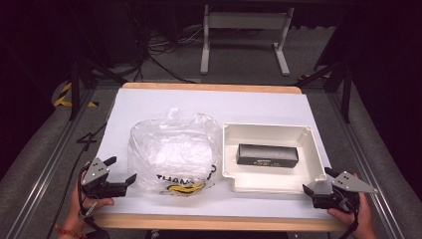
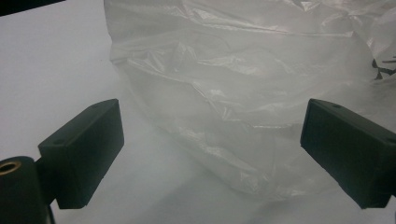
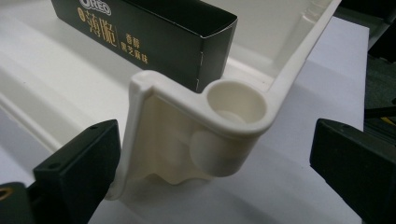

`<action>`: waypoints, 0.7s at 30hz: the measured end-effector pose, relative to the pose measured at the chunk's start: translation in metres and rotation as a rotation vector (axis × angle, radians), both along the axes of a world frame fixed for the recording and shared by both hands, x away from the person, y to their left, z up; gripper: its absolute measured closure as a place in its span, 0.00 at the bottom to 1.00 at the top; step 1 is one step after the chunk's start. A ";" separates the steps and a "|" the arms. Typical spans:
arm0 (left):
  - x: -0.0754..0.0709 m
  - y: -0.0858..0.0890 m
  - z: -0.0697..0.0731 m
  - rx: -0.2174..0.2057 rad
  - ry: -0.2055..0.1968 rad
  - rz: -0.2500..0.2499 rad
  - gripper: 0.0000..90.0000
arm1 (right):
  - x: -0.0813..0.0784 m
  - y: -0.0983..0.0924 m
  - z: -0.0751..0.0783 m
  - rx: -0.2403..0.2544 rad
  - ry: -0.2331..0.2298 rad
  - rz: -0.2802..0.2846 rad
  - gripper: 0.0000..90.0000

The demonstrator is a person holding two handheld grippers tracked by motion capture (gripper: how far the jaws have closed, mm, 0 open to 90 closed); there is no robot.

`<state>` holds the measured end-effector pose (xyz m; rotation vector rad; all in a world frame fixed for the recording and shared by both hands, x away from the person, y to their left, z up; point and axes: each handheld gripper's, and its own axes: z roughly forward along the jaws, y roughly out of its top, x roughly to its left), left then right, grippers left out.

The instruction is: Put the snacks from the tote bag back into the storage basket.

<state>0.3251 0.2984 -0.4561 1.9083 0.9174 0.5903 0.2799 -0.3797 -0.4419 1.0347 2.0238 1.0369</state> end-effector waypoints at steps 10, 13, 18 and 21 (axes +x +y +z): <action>0.000 0.006 -0.001 -0.030 0.007 0.014 0.08 | -0.006 -0.002 -0.003 0.019 -0.060 -0.020 0.02; 0.000 0.006 -0.001 -0.031 0.012 0.016 0.08 | -0.006 -0.003 -0.003 0.018 -0.060 -0.018 0.02; -0.001 0.006 -0.002 -0.036 0.002 0.008 0.08 | -0.005 -0.003 -0.003 0.027 -0.061 -0.014 0.02; -0.001 0.006 -0.002 -0.036 0.002 0.005 0.08 | -0.006 -0.004 -0.003 0.025 -0.069 -0.018 0.02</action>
